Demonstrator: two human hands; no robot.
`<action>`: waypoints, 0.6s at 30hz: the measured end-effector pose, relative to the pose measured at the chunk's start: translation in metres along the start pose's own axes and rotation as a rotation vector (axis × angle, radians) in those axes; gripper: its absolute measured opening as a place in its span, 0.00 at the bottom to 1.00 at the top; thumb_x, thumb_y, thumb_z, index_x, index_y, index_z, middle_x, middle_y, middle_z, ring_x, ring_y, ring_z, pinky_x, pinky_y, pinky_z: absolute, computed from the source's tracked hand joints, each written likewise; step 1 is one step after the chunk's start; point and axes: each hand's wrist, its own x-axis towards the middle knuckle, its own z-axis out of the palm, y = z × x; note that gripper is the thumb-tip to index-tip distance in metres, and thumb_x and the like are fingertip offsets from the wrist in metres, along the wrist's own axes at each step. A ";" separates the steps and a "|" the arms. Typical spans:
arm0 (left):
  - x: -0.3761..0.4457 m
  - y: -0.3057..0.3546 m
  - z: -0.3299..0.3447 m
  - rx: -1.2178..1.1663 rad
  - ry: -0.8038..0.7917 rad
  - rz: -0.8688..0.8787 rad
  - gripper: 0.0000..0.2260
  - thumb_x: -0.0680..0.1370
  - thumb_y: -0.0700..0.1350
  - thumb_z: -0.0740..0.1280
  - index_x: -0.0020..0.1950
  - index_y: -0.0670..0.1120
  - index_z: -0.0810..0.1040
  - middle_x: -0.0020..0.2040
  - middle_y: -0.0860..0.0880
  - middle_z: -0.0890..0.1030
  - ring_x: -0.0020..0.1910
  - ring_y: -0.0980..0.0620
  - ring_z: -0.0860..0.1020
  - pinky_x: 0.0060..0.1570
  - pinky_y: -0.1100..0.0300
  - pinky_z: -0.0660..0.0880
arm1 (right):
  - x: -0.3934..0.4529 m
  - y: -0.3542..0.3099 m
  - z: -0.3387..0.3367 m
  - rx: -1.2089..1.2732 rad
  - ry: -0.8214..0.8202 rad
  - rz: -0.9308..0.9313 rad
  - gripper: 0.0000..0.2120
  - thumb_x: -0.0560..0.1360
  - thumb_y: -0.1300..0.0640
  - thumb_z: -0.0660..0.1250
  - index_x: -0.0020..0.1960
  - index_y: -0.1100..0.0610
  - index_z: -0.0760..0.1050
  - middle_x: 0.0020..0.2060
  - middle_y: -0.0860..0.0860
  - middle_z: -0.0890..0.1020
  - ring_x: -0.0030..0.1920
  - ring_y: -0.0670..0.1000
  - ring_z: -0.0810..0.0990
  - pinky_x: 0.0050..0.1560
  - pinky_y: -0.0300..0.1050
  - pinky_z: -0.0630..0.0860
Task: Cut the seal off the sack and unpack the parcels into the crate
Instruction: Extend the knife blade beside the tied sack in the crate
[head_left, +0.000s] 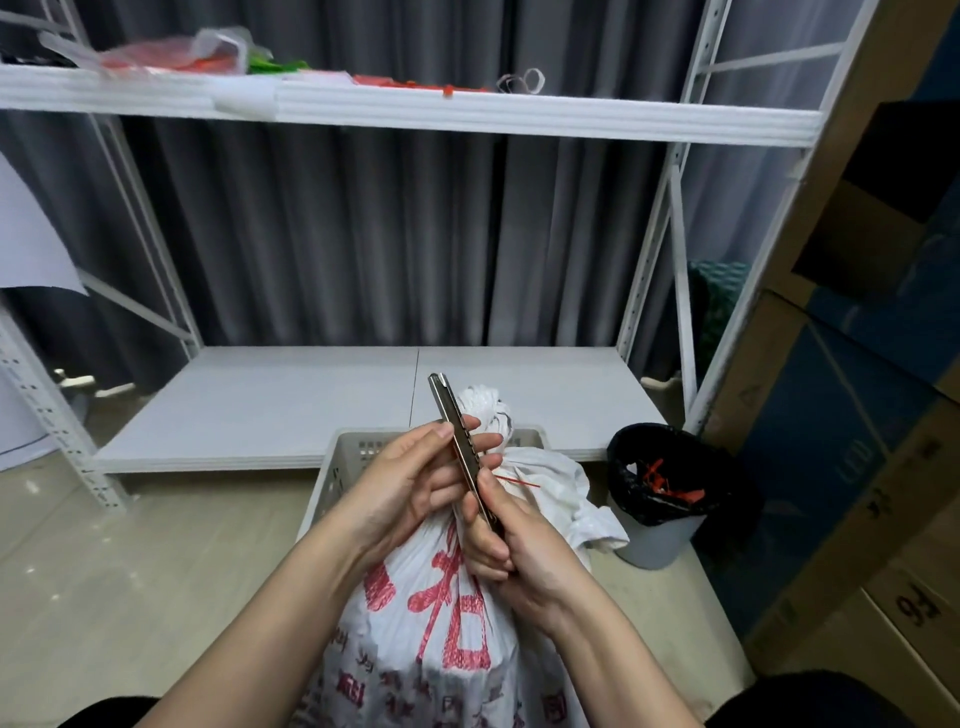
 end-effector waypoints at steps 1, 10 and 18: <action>0.000 -0.001 -0.002 0.006 0.000 -0.004 0.12 0.80 0.42 0.57 0.56 0.39 0.77 0.51 0.39 0.84 0.49 0.44 0.84 0.43 0.57 0.82 | 0.000 0.001 0.000 -0.014 0.015 0.003 0.17 0.74 0.46 0.60 0.37 0.59 0.70 0.17 0.48 0.61 0.16 0.42 0.56 0.19 0.34 0.51; -0.002 -0.005 -0.013 0.030 0.037 -0.010 0.09 0.79 0.43 0.60 0.53 0.42 0.77 0.52 0.42 0.84 0.46 0.50 0.85 0.42 0.62 0.80 | 0.001 -0.004 -0.005 -0.065 0.047 0.107 0.23 0.78 0.43 0.58 0.31 0.57 0.69 0.16 0.49 0.61 0.17 0.44 0.56 0.20 0.35 0.53; -0.004 -0.015 -0.018 0.012 0.033 -0.029 0.13 0.75 0.45 0.63 0.57 0.42 0.77 0.55 0.42 0.83 0.42 0.53 0.84 0.50 0.60 0.79 | -0.004 -0.009 -0.015 0.119 -0.143 0.172 0.13 0.79 0.53 0.55 0.55 0.61 0.72 0.25 0.49 0.65 0.21 0.42 0.60 0.20 0.32 0.57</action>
